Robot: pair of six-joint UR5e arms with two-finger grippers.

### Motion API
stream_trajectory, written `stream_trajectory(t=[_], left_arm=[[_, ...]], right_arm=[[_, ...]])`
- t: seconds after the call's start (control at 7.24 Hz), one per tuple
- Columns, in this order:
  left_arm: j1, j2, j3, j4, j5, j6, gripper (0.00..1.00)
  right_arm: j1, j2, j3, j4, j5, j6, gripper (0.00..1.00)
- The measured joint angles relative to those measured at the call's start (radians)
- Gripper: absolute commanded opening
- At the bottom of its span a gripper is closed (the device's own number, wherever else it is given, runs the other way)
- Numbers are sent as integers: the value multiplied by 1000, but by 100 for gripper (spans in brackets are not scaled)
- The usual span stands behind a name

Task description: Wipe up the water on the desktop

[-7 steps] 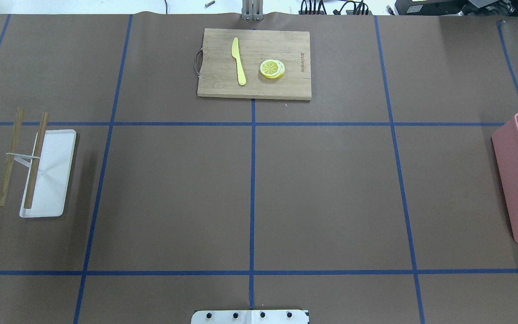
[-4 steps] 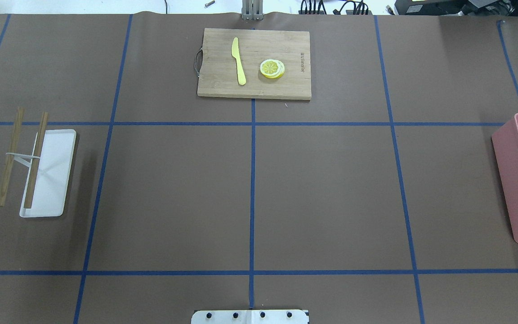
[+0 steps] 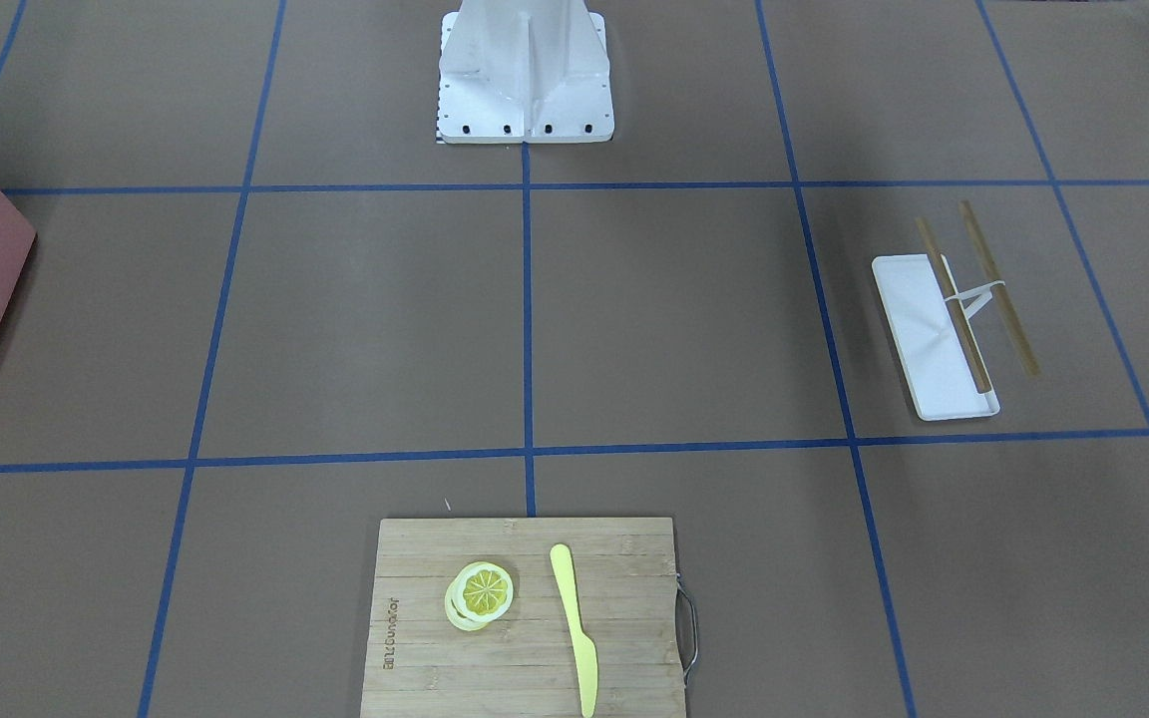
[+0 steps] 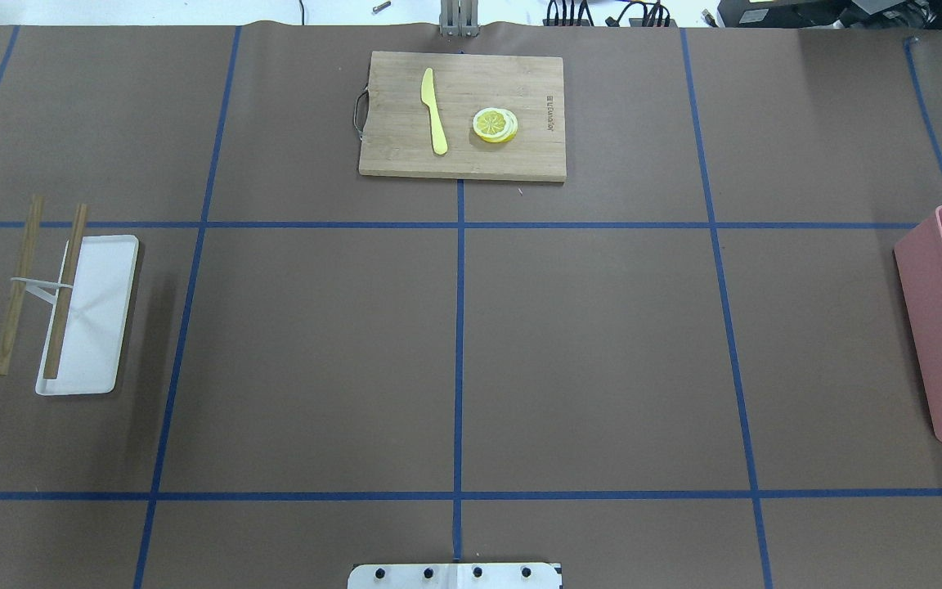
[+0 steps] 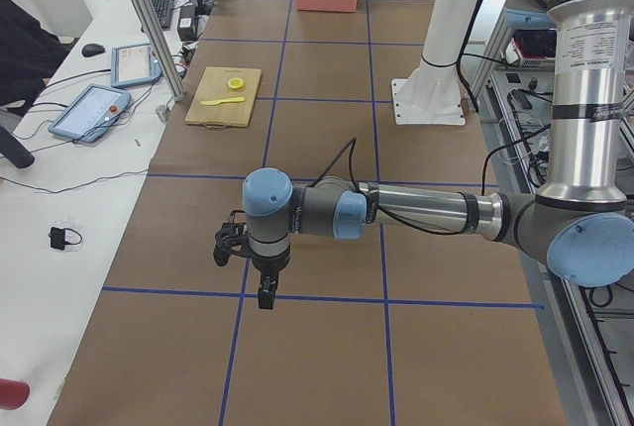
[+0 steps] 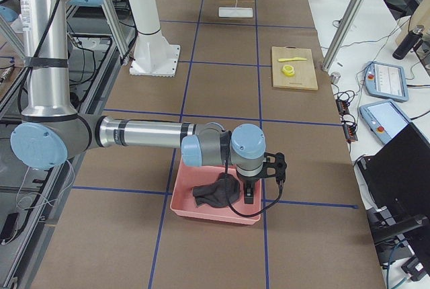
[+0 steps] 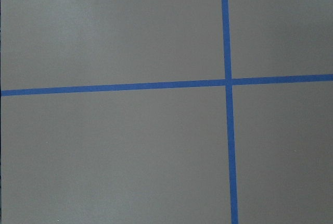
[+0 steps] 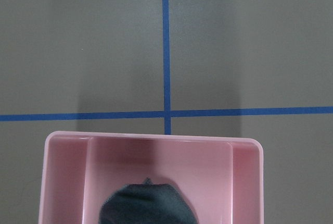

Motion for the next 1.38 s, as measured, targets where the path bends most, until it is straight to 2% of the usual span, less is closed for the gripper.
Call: stream_trajectory(t=[1.38], left_arm=[[1,0,9,1,0,0,98]], right_arm=[[0,-37,17,-8,-4,6,100]])
